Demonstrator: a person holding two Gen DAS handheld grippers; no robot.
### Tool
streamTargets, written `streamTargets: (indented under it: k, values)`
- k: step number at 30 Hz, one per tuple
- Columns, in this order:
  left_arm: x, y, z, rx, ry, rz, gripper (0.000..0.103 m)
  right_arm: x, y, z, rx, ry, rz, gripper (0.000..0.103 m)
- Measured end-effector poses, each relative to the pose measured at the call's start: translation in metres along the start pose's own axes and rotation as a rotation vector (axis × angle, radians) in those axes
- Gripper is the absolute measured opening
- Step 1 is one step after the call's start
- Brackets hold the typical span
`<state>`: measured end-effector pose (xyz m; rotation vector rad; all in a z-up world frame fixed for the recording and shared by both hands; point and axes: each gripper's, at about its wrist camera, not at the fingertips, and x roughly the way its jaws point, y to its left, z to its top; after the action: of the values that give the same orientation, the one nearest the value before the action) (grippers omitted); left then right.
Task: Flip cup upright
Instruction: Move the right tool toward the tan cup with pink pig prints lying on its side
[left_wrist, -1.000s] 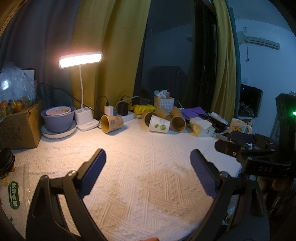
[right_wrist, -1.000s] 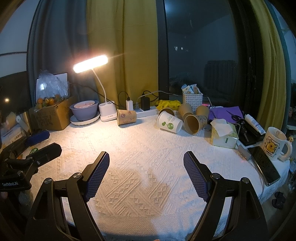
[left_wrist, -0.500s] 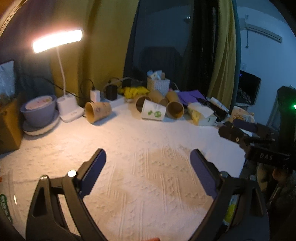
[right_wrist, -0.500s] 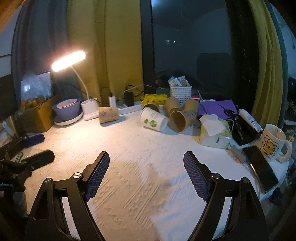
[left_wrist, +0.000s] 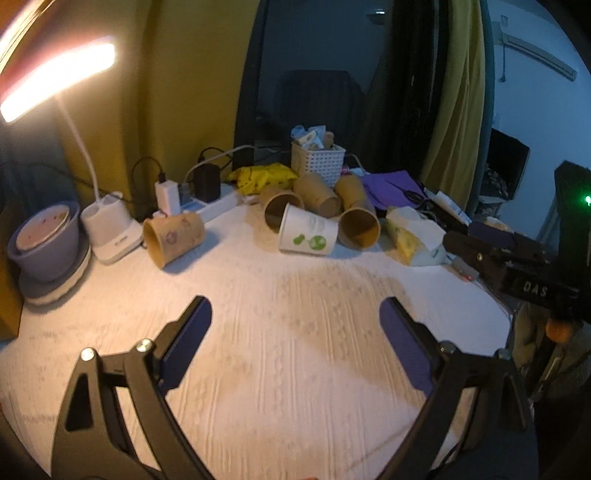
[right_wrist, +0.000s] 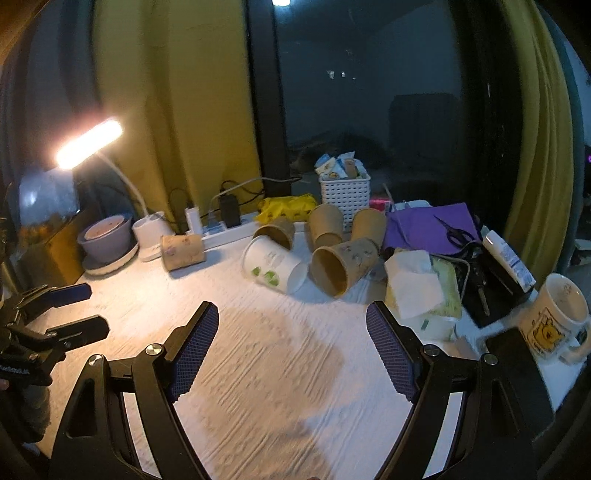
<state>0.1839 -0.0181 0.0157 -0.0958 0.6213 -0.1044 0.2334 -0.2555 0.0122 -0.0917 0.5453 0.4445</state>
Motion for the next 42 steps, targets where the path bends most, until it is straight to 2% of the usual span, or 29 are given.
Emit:
streamTargets:
  k: [12,20,36,40,42]
  values:
    - [0.080,0.004,0.051,0.037,0.050,0.041,0.093,0.048,-0.032,0.040,0.019,-0.007,-0.042,0.085]
    - [0.124,0.010,0.077,0.022,0.080,0.034,0.093,0.096,-0.047,0.057,0.033,0.021,-0.049,0.085]
    - [0.243,0.009,0.123,-0.076,0.186,0.063,0.093,0.178,-0.073,0.089,0.053,0.069,-0.074,0.085]
    - [0.263,0.013,0.129,-0.106,0.215,0.039,0.093,0.192,-0.075,0.093,0.048,0.079,-0.068,0.085]
    - [0.278,0.014,0.133,-0.122,0.253,0.023,0.093,0.200,-0.077,0.094,0.053,0.088,-0.065,0.085]
